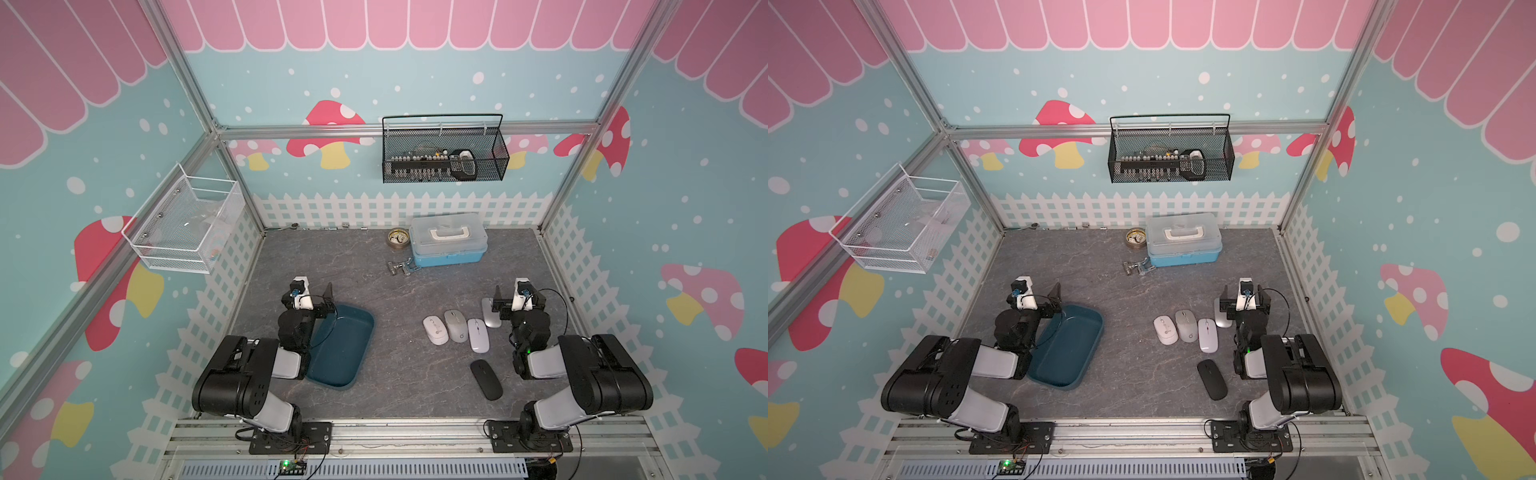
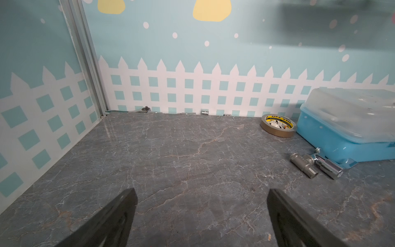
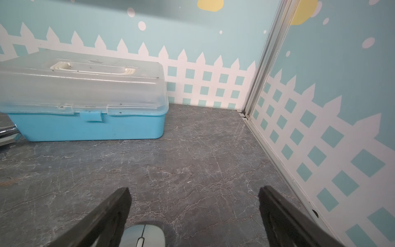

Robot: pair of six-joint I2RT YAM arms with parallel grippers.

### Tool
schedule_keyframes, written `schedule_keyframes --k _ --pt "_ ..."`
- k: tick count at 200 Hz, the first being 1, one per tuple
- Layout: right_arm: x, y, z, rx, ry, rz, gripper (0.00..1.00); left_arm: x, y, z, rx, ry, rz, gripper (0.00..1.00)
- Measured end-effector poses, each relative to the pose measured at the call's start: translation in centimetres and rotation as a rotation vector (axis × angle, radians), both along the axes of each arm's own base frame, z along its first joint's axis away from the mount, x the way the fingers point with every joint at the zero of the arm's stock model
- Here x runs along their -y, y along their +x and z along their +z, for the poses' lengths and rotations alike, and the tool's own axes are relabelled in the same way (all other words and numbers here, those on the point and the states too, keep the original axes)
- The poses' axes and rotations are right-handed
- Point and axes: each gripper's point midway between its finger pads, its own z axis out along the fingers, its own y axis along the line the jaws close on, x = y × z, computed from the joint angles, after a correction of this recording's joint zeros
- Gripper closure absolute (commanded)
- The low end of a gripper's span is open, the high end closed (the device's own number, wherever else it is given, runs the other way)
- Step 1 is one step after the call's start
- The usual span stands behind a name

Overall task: Put the mouse in the storage box
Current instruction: Adjust the mouse at the center of the board.

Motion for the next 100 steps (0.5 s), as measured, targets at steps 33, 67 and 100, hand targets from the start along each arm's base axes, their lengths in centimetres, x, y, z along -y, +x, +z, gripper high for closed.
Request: schedule_keyframes --k 33,67,100 --pt "0.0 0.0 0.0 0.0 0.0 0.0 0.01 0.0 0.0 0.0 0.0 0.0 0.0 0.01" --pt "0.0 0.0 0.0 0.0 0.0 0.0 0.01 0.0 0.0 0.0 0.0 0.0 0.0 0.01" --pt "-0.01 0.01 0.0 0.0 0.001 0.003 0.01 0.01 0.0 0.0 0.0 0.0 0.0 0.01"
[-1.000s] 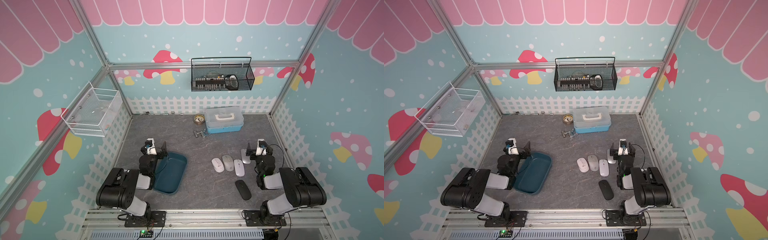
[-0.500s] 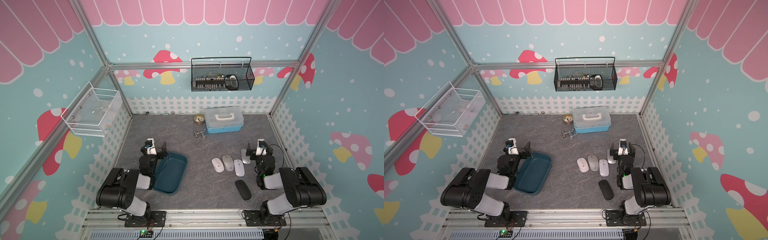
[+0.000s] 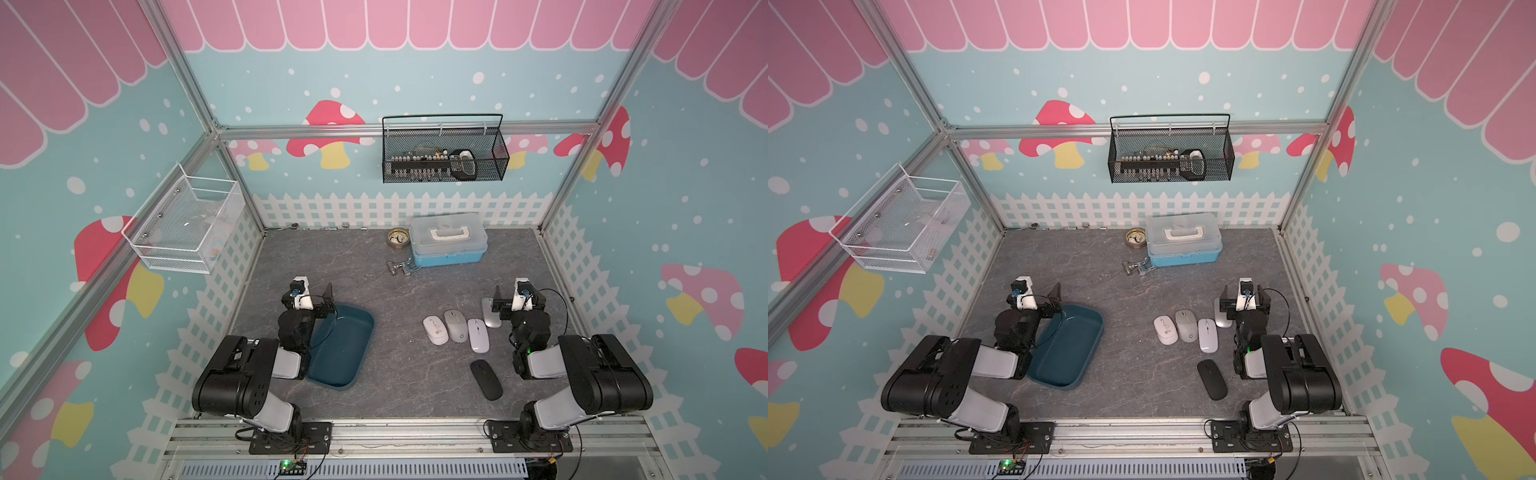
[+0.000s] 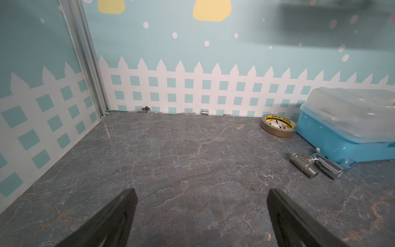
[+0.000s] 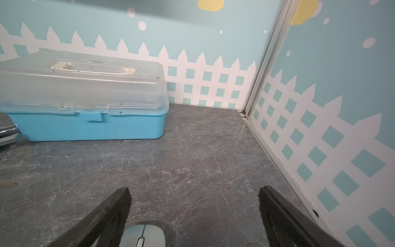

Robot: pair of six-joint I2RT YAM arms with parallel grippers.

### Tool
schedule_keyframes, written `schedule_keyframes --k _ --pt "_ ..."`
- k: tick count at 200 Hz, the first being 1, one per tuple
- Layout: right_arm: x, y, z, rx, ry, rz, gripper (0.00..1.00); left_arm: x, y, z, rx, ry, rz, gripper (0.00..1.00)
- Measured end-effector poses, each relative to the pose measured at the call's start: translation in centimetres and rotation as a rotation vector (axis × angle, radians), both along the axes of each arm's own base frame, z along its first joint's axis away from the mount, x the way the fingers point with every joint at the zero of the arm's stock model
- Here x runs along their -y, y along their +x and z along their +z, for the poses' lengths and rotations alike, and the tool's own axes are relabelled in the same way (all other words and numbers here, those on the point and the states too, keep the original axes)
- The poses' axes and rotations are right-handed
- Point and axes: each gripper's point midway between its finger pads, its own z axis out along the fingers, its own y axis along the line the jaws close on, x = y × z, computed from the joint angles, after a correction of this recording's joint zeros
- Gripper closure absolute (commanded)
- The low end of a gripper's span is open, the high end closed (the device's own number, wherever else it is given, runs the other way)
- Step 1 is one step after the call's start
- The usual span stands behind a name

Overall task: Put the mouse in the storage box
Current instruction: Adjust the mouse at the center of the board.

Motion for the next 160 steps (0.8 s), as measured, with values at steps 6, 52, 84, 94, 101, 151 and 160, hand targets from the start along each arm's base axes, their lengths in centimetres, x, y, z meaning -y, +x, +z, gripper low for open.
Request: schedule_keyframes --k 6,52,84,94,101,151,160 --pt "0.1 0.0 0.0 0.0 0.0 0.0 0.01 0.0 0.0 0.0 0.0 0.0 0.0 0.01" --pt "1.3 -1.3 4.1 0.053 0.051 -0.086 0.03 2.2 -0.6 6.5 0.077 -0.031 0.003 0.01" --pt "-0.5 -3.0 17.7 0.324 0.212 0.038 0.07 0.7 -2.4 18.2 0.233 -0.414 -0.047 0.01" --pt "-1.7 -3.3 19.9 0.326 0.251 0.111 0.09 0.3 -3.1 19.2 0.224 -0.483 -0.102 0.01" --pt "-2.6 -3.4 20.4 0.29 0.283 0.16 0.09 0.5 -3.3 19.1 0.186 -0.519 -0.147 0.04" --pt "-6.4 -6.6 6.1 -0.346 0.518 0.246 0.02 4.3 -6.5 12.3 -0.32 -0.538 -0.269 0.03" --pt "-7.0 -8.1 4.2 -0.426 0.552 0.243 0.01 4.1 -7.7 12.5 -0.335 -0.522 -0.256 0.02"
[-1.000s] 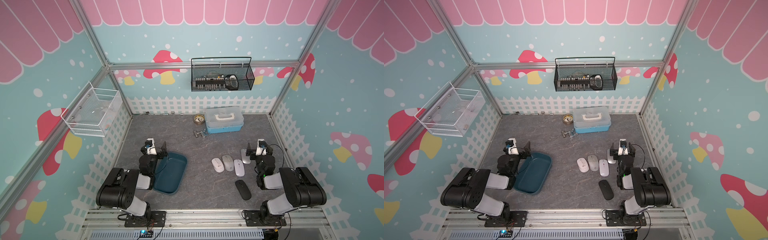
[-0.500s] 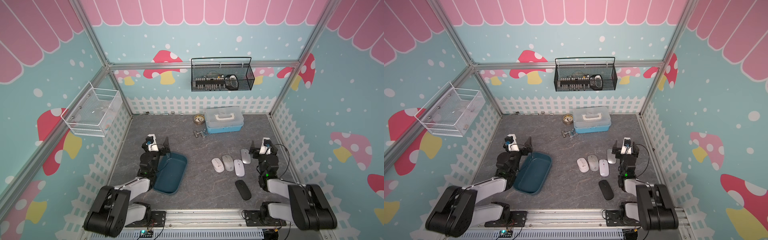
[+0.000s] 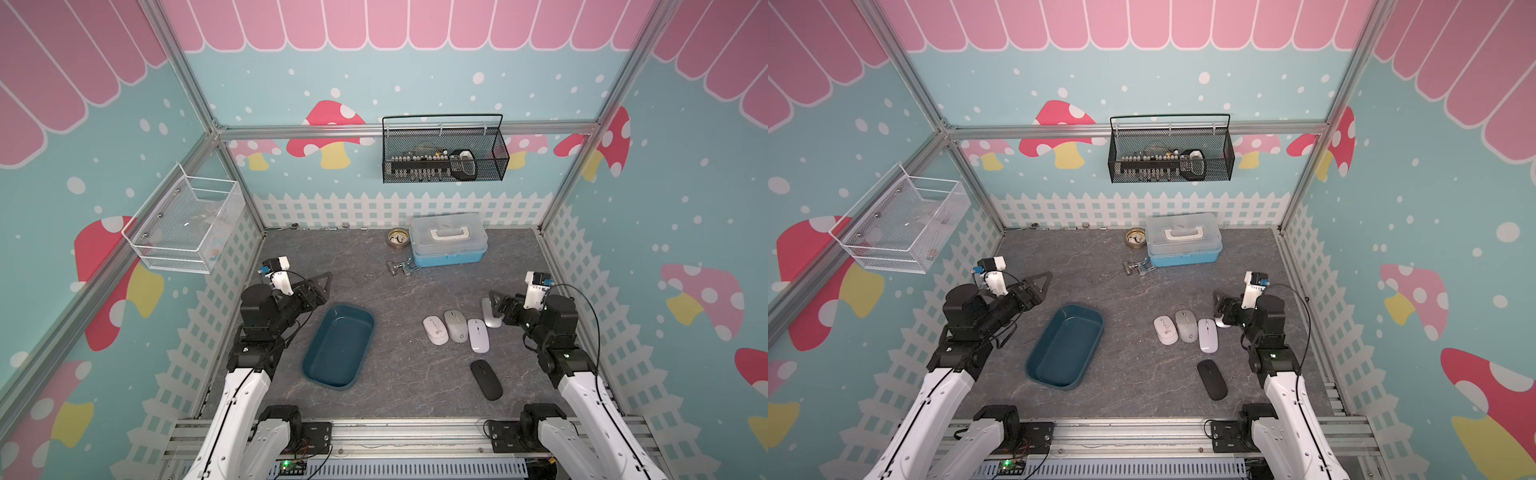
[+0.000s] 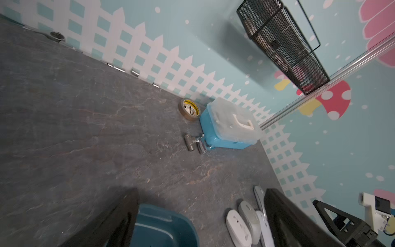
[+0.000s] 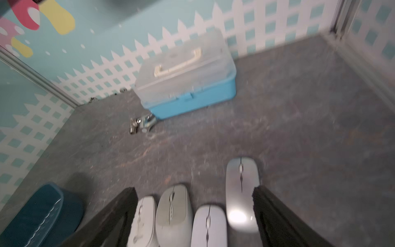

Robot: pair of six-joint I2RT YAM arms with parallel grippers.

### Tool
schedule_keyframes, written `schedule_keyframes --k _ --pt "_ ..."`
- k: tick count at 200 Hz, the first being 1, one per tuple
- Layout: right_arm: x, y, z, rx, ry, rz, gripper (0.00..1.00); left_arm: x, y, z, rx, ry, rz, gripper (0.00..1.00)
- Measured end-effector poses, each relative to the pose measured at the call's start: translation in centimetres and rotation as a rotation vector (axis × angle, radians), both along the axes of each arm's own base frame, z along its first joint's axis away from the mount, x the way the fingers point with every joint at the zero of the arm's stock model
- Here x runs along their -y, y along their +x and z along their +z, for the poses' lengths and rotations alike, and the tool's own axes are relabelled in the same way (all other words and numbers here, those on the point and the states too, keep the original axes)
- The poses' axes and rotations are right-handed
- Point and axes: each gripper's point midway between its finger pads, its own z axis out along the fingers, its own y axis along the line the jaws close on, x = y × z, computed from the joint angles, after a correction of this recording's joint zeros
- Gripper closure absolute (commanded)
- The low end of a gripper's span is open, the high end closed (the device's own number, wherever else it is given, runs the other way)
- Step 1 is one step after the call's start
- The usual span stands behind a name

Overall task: Put the mouse in the storage box
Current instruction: Adjust the mouse at the center of the board.

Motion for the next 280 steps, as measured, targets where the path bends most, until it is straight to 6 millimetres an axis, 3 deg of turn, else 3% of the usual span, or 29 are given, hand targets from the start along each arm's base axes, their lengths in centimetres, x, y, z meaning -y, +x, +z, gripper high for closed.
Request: schedule_keyframes --k 28,45,80,134,187,280 --pt "-2.4 -3.5 -2.2 -0.12 0.113 0.038 0.01 -0.2 -2.6 1.3 0.029 0.04 0.008 0.02" --pt "-2.3 -4.4 -3.9 -0.201 0.162 -0.003 0.01 -0.3 -3.0 0.9 0.017 0.054 0.01 0.04" --pt "-2.0 -7.4 -9.7 -0.422 0.221 -0.085 0.01 -0.5 -3.1 0.1 -0.015 0.064 0.021 0.04" --pt "-2.2 -10.2 -13.7 -0.585 0.243 -0.101 0.01 1.5 -4.0 -0.1 -0.005 0.066 -0.056 0.06" --pt "-3.1 -10.8 -13.8 -0.616 0.232 -0.039 0.01 1.7 -4.1 -0.1 0.0 0.074 -0.056 0.06" --pt "-8.4 -13.1 -14.1 -0.746 0.108 0.202 0.01 1.6 -4.0 -0.3 -0.006 0.077 -0.046 0.06"
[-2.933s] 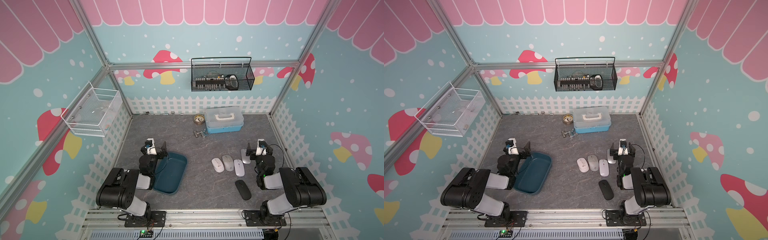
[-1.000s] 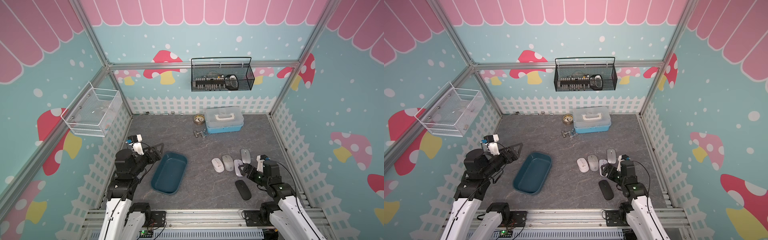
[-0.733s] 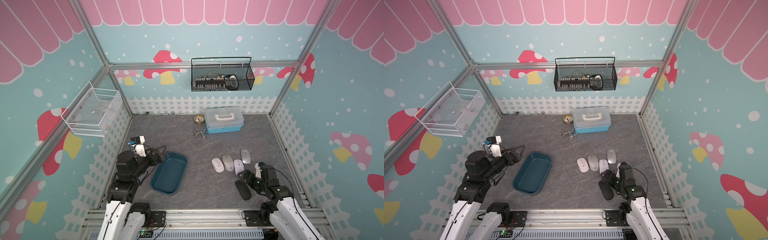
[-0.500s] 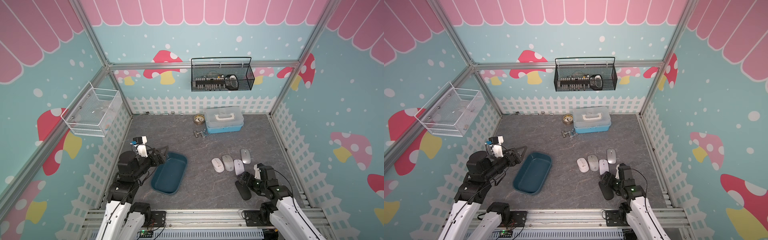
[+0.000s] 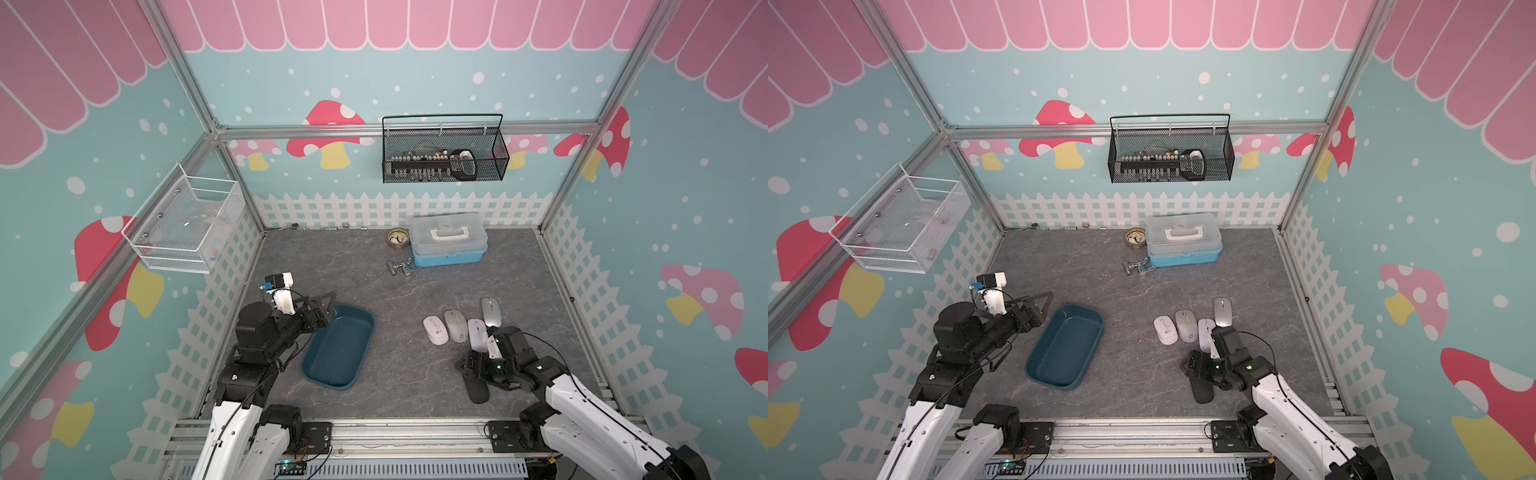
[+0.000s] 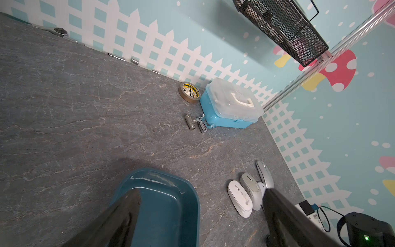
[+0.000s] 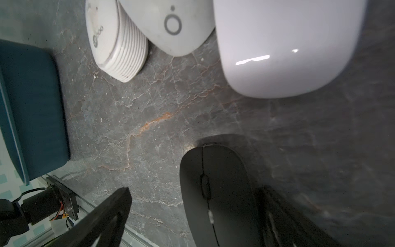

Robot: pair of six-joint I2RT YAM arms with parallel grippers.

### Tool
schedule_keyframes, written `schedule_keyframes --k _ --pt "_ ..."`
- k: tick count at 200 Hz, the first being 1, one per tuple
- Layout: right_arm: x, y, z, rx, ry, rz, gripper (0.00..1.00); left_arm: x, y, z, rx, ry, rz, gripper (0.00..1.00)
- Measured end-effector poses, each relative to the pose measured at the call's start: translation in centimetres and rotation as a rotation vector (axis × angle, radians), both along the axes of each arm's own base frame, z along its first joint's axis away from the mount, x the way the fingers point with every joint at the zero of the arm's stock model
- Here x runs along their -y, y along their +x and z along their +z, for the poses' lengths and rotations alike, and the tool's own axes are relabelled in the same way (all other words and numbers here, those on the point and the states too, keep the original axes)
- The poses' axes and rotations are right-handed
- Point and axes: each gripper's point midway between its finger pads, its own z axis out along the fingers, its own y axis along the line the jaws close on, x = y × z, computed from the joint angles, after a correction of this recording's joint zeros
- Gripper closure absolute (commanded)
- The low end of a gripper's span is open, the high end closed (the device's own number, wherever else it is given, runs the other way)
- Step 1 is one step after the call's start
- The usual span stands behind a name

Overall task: Put the mouse in the storage box
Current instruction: Adjust the mouse at the center of the board.

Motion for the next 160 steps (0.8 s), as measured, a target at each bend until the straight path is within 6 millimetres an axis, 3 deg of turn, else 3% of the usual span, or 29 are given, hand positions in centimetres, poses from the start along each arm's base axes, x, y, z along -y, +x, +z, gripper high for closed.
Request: schedule_keyframes --k 79,160 --pt "-3.2 -0.6 -0.9 -0.036 -0.158 0.154 0.07 0.3 -0.1 0.0 0.001 0.002 -0.008 0.08" --pt "-5.1 -1.1 -1.7 -0.038 -0.331 0.307 0.01 1.0 -0.3 -0.1 0.0 0.008 -0.029 0.08"
